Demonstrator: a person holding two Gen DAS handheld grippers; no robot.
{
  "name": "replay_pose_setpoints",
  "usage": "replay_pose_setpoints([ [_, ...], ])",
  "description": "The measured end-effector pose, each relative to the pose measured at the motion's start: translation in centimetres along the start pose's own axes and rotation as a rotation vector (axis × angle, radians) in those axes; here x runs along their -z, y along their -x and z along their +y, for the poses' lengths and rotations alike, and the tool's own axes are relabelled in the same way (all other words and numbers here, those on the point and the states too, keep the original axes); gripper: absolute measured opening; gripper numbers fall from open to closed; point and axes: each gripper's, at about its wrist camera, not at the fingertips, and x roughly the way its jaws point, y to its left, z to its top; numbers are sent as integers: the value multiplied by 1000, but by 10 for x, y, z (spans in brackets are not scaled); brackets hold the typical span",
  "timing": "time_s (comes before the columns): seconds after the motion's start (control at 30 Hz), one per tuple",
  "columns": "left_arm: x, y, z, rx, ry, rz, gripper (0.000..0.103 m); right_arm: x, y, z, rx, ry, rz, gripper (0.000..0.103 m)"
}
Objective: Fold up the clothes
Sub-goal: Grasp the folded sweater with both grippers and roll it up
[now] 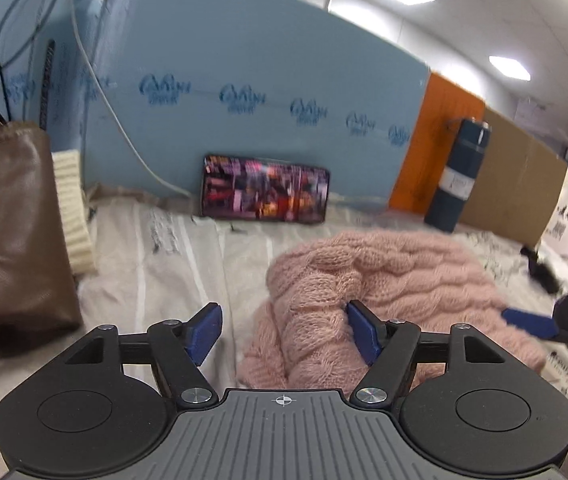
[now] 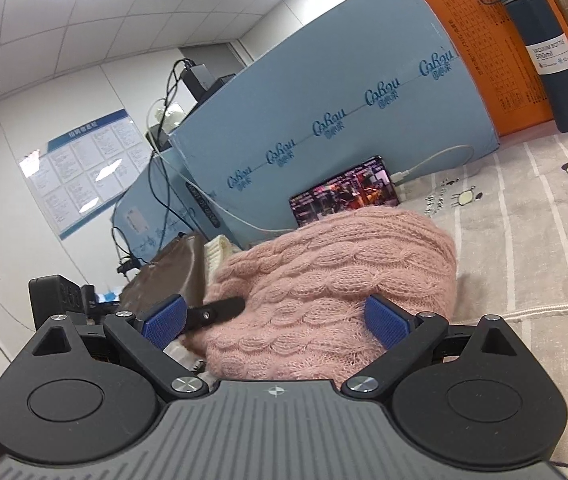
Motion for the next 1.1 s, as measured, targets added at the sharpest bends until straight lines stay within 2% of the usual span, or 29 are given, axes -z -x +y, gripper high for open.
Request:
replay_pose_setpoints([
  [0.07,0,3,0,29,7,-3,71,0,3,0,-1,-4,-22,97],
  [0.13,1,4,-1,56,25,5,87,-1,9,-1,1,-14,-68,97],
  [0.3,8,-1,-14,39,-38,35,92,-3,8,-10,130,-51,-94,97],
  [0.4,9,-3,-10,34,-19,52,96,-4,5,-15,172,-73,-86,97],
  [0.6,12,-7,-6,96,27,85,96,-3,-5,-26,227,-120,-14,97],
  [0.8,17,-10,-9,182,44,113,97,-1,-11,-26,204,-122,47,97],
  [0.9,17,-11,-6,191,72,102,97,1,-17,-26,209,-128,92,96],
  [0.97,16,-11,-6,186,73,91,96,1,-19,-26,211,-126,109,93],
  [1.07,16,-11,-7,182,71,74,92,3,-20,-23,237,-100,110,80],
  [1.1,16,-11,-8,183,69,68,87,3,-20,-22,241,-97,108,75],
])
